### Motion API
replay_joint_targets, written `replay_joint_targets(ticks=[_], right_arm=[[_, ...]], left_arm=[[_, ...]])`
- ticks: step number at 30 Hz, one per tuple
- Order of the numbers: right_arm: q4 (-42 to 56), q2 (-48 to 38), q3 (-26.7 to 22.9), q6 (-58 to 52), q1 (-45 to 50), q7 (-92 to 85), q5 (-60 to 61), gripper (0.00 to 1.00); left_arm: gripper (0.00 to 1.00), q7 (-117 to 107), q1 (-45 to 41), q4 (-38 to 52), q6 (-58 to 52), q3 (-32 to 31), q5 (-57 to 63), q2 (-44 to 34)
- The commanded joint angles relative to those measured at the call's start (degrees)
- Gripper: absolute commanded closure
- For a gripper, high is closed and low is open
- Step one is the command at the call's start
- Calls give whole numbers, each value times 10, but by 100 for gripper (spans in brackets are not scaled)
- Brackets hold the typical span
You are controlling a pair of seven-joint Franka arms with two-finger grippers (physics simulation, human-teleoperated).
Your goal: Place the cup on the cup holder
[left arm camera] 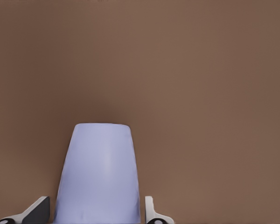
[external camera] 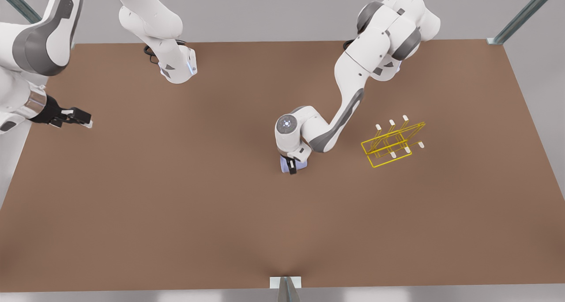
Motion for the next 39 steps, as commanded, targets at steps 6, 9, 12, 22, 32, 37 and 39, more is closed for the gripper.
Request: replay_joint_targets(ticks=[6, 9, 12, 22, 32, 37, 39], right_arm=[[9, 46, 15, 59, 37, -31, 5, 0], [10, 56, 15, 63, 36, -31, 6, 0], [11, 61, 15, 74, 36, -33, 6, 0], [10, 70, 14, 75, 33, -35, 6, 0], [10, 88, 13, 75, 25, -36, 6, 0], [11, 86, 14, 81, 25, -35, 8, 0], [10, 68, 16, 76, 31, -29, 12, 0]], left_arm=[[0, -27, -13, -2, 23, 0, 16, -1], [0, -27, -9, -3, 24, 0, 29, 1], [0, -27, -10, -2, 25, 0, 36, 4], [1, -26, -19, 2, 24, 0, 56, 27], [30, -16, -16, 17, -4, -2, 56, -13], [30, -7, -33, 49, -141, -7, 109, -30], [30, 20, -41, 66, -247, -9, 122, -30]])
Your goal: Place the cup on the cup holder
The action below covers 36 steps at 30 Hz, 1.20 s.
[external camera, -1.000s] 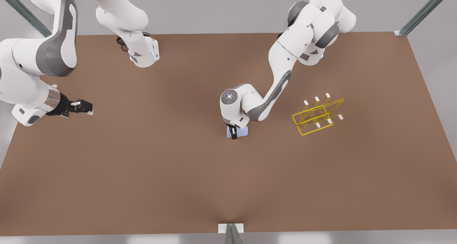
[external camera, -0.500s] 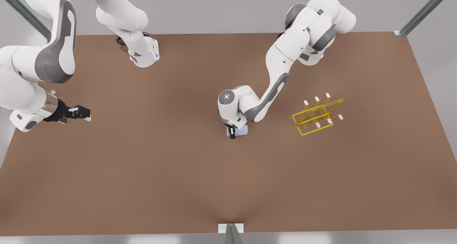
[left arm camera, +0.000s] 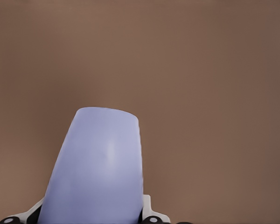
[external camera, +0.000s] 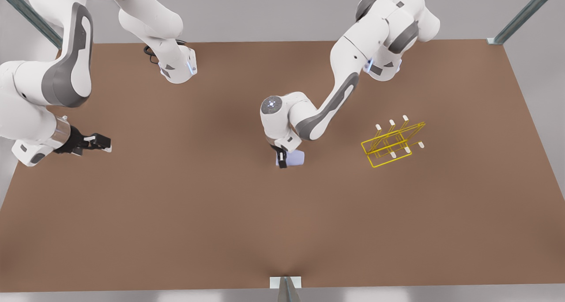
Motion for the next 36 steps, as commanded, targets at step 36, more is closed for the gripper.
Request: replay_joint_targets(ticks=[36], right_arm=[[-6, -5, 5, 59, -12, 3, 6, 0]], left_arm=[[28, -29, -50, -203, -724, -7, 246, -20]])
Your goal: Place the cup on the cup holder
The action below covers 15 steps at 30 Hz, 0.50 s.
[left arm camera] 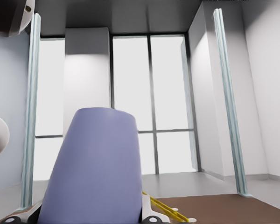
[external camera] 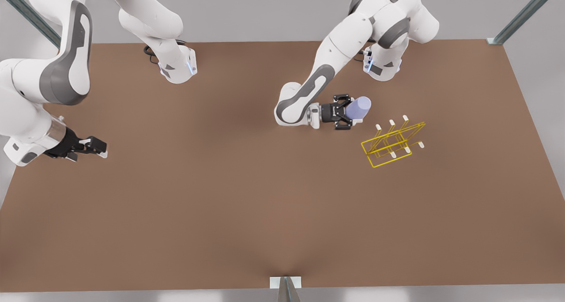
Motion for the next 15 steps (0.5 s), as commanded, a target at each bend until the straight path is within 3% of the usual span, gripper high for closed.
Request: replay_joint_targets(ticks=[1, 7, 15], right_arm=[[0, -7, 0, 2, -2, 0, 0, 0], [-13, -21, 0, 12, -3, 0, 0, 0], [-12, -14, -1, 12, -3, 0, -1, 0]], left_arm=[[28, -59, 9, -23, 33, -1, -8, -15], [28, -76, 27, -137, 92, 0, -6, -70], [28, -76, 61, -133, 116, 0, 42, -69]])
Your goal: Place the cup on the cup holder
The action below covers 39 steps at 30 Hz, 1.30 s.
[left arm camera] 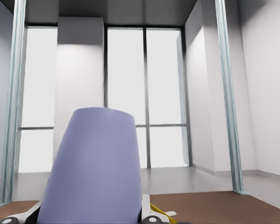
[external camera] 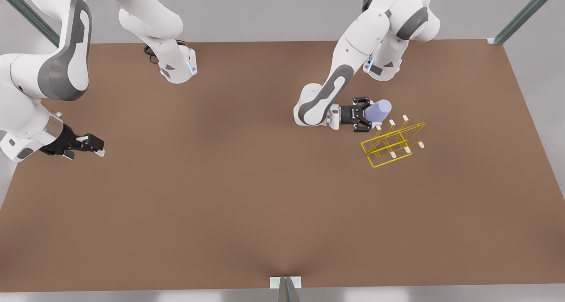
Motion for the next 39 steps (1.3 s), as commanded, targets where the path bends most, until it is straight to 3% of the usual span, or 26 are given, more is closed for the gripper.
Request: replay_joint_targets(ticks=[1, 39], right_arm=[[-1, 0, 0, 1, 1, -1, -1, 0], [-1, 6, 0, -2, 0, -1, -4, 0]], left_arm=[[28, -33, 1, 0, 20, 1, 11, 1], [28, -95, 38, -43, 72, 1, 58, 16]])
